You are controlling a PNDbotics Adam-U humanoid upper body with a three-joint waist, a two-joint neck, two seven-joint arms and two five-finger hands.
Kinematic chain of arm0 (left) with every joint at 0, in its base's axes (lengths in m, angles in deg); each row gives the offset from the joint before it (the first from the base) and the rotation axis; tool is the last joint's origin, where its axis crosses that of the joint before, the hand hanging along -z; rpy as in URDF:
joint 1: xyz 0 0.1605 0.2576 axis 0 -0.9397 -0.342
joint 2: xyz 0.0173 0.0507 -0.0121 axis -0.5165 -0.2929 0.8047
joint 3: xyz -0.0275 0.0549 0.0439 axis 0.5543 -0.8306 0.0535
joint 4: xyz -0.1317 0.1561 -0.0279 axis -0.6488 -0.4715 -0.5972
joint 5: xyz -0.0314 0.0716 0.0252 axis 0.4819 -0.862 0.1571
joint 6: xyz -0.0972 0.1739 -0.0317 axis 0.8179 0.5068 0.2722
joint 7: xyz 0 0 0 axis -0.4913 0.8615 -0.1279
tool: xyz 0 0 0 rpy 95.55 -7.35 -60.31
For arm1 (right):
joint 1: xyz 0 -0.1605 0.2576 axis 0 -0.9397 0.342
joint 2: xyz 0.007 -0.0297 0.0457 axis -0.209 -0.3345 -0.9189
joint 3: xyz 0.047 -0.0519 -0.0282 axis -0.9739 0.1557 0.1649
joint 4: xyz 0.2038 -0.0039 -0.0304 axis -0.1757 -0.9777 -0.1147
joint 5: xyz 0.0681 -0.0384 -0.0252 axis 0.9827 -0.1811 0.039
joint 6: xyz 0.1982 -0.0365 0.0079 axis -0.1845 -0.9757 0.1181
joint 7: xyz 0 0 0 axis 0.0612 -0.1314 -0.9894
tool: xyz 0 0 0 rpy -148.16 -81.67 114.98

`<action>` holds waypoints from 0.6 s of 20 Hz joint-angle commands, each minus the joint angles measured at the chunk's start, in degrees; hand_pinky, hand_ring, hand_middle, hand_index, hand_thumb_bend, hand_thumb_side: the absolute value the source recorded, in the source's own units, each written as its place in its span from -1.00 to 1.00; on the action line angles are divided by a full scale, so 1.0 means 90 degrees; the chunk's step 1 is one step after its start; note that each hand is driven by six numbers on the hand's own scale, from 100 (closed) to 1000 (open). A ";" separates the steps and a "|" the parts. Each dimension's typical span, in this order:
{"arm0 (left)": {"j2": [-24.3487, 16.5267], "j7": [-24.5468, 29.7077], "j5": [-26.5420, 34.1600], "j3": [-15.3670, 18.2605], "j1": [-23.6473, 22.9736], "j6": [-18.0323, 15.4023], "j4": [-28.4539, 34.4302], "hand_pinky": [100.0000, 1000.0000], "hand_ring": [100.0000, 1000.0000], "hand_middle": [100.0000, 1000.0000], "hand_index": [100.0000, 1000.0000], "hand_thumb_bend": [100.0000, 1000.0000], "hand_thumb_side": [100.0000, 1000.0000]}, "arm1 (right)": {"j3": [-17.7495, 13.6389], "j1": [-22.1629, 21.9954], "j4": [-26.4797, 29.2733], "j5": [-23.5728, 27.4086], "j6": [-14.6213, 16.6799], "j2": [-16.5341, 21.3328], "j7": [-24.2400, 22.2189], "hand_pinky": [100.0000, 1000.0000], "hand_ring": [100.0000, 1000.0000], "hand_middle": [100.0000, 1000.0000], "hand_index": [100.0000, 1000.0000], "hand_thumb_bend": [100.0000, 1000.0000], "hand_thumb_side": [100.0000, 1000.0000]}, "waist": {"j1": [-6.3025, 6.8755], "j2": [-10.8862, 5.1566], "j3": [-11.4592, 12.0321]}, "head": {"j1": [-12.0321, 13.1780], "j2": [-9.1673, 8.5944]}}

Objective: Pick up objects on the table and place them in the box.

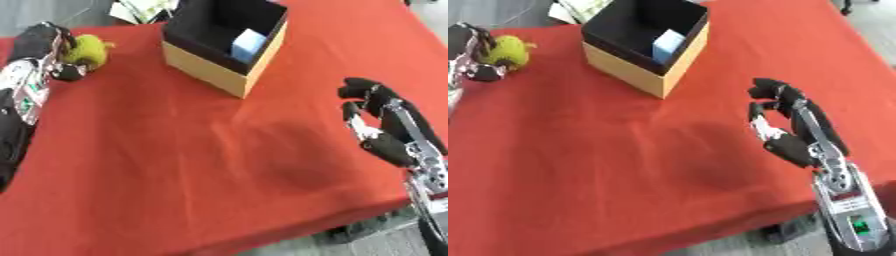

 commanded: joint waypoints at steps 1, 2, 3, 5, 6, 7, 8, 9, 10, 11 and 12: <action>-0.0221 -0.0134 0.0331 -0.0048 0.0155 -0.0036 0.0428 -0.11 -0.30 -0.34 -0.08 -0.94 -0.84 | -0.0048 0.0043 0.0049 0.0008 0.0010 0.0076 -0.0001 0.40 0.56 0.40 0.70 -1.00 -0.14 | -0.0025 -0.0133 0.0019 | -0.0030 0.0029; -0.0240 -0.0125 0.0458 -0.0079 0.0163 -0.0048 0.0550 -0.11 -0.31 -0.34 -0.09 -0.79 -1.00 | -0.0051 0.0041 0.0049 0.0007 0.0011 0.0077 0.0000 0.40 0.56 0.40 0.70 -1.00 -0.14 | -0.0026 -0.0137 0.0028 | -0.0034 0.0029; -0.0256 -0.0111 0.0595 -0.0121 0.0179 -0.0067 0.0714 -0.11 -0.31 -0.35 -0.09 -0.82 -1.00 | -0.0052 0.0039 0.0048 0.0006 0.0011 0.0080 0.0001 0.40 0.56 0.40 0.70 -1.00 -0.14 | -0.0025 -0.0142 0.0034 | -0.0040 0.0029; -0.0280 -0.0061 0.0857 -0.0244 0.0220 -0.0091 0.1088 -0.10 -0.30 -0.34 -0.08 -0.82 -1.00 | -0.0052 0.0037 0.0047 0.0005 0.0012 0.0081 0.0000 0.40 0.56 0.40 0.70 -1.00 -0.13 | -0.0018 -0.0152 0.0038 | -0.0044 0.0029; -0.0278 -0.0030 0.0950 -0.0309 0.0248 -0.0098 0.1267 -0.11 -0.30 -0.33 -0.08 -0.84 -1.00 | -0.0050 0.0038 0.0047 0.0006 0.0013 0.0078 -0.0002 0.40 0.56 0.40 0.70 -1.00 -0.13 | -0.0014 -0.0158 0.0035 | -0.0046 0.0029; -0.0258 0.0004 0.1045 -0.0371 0.0286 -0.0108 0.1437 -0.11 -0.29 -0.33 -0.08 -0.86 -1.00 | -0.0045 0.0040 0.0047 0.0008 0.0014 0.0075 -0.0007 0.40 0.56 0.40 0.70 -1.00 -0.13 | -0.0011 -0.0165 0.0028 | -0.0051 0.0029; -0.0228 0.0042 0.1137 -0.0431 0.0329 -0.0117 0.1583 -0.10 -0.29 -0.33 -0.08 -0.89 -1.00 | -0.0040 0.0042 0.0046 0.0008 0.0015 0.0074 -0.0014 0.40 0.56 0.40 0.70 -1.00 -0.13 | -0.0008 -0.0170 0.0019 | -0.0049 0.0029; -0.0194 0.0084 0.1226 -0.0487 0.0368 -0.0125 0.1703 -0.10 -0.29 -0.33 -0.08 -0.89 -1.00 | -0.0037 0.0044 0.0045 0.0008 0.0016 0.0073 -0.0019 0.40 0.56 0.40 0.70 -1.00 -0.13 | -0.0005 -0.0174 0.0011 | -0.0044 0.0029; -0.0142 0.0130 0.1298 -0.0555 0.0418 -0.0147 0.1806 -0.09 -0.27 -0.31 -0.06 -0.90 -1.00 | -0.0033 0.0044 0.0044 0.0010 0.0017 0.0072 -0.0023 0.40 0.56 0.40 0.70 -1.00 -0.13 | -0.0001 -0.0179 -0.0003 | -0.0027 0.0029; -0.0074 0.0186 0.1344 -0.0625 0.0469 -0.0175 0.1883 -0.09 -0.26 -0.30 -0.06 -0.90 -1.00 | -0.0029 0.0043 0.0044 0.0013 0.0017 0.0072 -0.0027 0.40 0.56 0.40 0.70 -1.00 -0.12 | 0.0002 -0.0184 -0.0016 | -0.0013 0.0029; 0.0013 0.0246 0.1375 -0.0686 0.0521 -0.0202 0.1919 -0.08 -0.25 -0.29 -0.05 -0.90 -1.00 | -0.0023 0.0044 0.0043 0.0016 0.0018 0.0072 -0.0033 0.40 0.56 0.40 0.70 -1.00 -0.12 | 0.0006 -0.0187 -0.0029 | 0.0001 0.0029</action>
